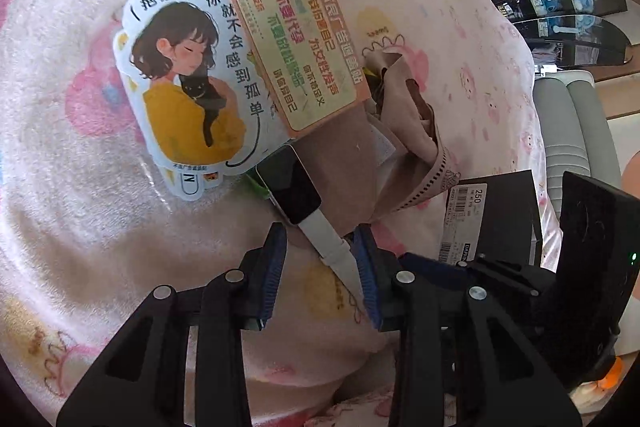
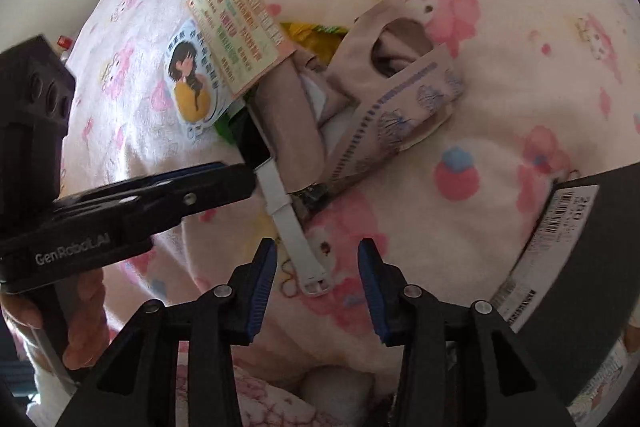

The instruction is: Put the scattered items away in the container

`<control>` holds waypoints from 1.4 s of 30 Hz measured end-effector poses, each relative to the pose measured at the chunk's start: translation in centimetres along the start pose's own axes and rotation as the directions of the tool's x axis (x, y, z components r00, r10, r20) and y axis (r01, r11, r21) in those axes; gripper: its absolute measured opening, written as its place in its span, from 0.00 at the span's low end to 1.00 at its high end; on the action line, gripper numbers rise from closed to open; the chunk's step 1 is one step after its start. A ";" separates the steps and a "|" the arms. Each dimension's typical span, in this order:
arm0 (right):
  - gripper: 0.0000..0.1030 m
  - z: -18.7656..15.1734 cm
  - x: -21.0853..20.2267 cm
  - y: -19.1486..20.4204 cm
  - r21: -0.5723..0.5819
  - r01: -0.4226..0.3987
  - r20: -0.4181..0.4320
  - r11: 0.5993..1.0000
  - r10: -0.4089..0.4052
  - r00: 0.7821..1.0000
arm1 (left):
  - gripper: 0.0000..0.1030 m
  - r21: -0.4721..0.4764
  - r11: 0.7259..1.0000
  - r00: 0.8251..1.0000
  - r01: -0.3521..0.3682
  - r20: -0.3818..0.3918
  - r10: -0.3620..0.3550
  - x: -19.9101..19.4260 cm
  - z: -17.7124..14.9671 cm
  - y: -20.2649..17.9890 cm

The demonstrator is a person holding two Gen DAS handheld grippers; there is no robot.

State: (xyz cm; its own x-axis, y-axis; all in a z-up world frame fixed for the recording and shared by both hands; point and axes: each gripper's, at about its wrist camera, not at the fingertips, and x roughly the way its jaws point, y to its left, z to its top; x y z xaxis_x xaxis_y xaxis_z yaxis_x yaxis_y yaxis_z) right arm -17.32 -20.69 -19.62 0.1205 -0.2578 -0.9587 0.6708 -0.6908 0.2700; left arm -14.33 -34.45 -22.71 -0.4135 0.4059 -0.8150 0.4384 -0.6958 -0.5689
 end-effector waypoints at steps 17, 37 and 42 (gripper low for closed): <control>0.05 -2.0 -2.4 -1.4 0.096 -0.020 0.130 0.995 0.007 0.991 | 0.20 0.100 0.994 0.999 0.032 0.032 -0.036 -1.4 -1.2 -3.4; 0.02 -1.1 -1.0 -1.8 0.086 -0.196 0.029 0.977 0.194 0.981 | 0.29 -0.012 1.000 1.000 -0.006 0.029 0.006 -2.2 -2.3 -0.6; 0.01 -3.7 -5.1 -2.8 0.098 -0.204 0.139 0.974 0.189 0.972 | 0.30 0.016 1.000 0.999 0.019 0.039 -0.020 -3.7 -2.8 -2.6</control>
State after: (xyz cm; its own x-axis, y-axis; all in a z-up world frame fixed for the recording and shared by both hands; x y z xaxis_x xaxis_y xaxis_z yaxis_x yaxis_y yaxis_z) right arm -17.09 -14.97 -15.85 0.1424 -0.4752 -0.8683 0.5573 -0.6864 0.4671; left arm -11.65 -32.47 -18.50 -0.4530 0.3964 -0.7986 0.4177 -0.6970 -0.5829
